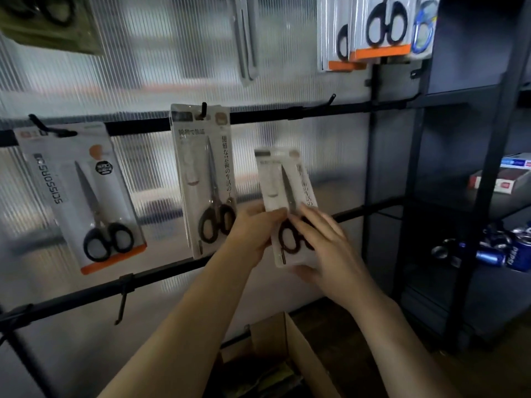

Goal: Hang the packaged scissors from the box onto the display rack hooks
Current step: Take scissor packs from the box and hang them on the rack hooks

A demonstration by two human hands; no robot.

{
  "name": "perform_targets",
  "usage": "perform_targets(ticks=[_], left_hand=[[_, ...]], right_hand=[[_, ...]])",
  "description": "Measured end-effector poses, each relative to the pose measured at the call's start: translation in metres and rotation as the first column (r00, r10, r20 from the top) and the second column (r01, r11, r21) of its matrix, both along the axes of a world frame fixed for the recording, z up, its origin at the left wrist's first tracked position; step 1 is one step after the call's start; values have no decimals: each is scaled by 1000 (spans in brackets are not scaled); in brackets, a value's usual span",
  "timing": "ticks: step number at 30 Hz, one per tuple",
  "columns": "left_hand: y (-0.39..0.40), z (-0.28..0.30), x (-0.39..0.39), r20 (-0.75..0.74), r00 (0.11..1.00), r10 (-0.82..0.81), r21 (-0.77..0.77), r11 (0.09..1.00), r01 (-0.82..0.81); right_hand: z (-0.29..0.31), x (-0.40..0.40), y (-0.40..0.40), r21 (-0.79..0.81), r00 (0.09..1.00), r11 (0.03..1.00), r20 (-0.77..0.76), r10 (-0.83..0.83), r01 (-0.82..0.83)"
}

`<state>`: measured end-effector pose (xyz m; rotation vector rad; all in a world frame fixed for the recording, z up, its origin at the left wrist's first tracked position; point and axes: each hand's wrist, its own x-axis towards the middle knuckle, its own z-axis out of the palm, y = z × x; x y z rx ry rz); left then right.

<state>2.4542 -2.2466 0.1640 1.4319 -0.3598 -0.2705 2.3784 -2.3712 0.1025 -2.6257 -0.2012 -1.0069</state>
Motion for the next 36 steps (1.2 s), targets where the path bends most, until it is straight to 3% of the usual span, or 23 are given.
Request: perform_targets(ticks=[3,5,8,12,15,17,24,29,36], left_hand=[[2,-6,-11,253,963,95,47,993,-110],[4,-12,-20,425,894,142,72,979,-190],[9,-18,-29,552,803,226,25,958,-287],[18,-20,-36,584,756,296,-37,940,-339],[28,-19,-39,551,776,307,-50,940,-337],[37,-16,-38,546,765,340,-61,928,-369],[69,3,-42,566,707,424,-178,900,-398],[82,13,-36,600,644,474,-202,869,-451],[87,15,-26,565,660,495,-216,861,-461]], right_hand=[[-17,1,1,-31,992,997,-99,-80,77],[-22,2,6,-24,995,996,-52,-83,82],[-24,6,13,-18,996,996,22,-81,82],[-26,12,24,26,975,999,216,-43,39],[-20,14,28,203,904,978,424,-52,-39],[-15,17,29,275,876,959,477,-69,-74],[-31,32,42,283,901,957,397,-176,62],[-30,41,53,279,902,959,400,-161,48],[-29,45,60,274,902,961,405,-149,36]])
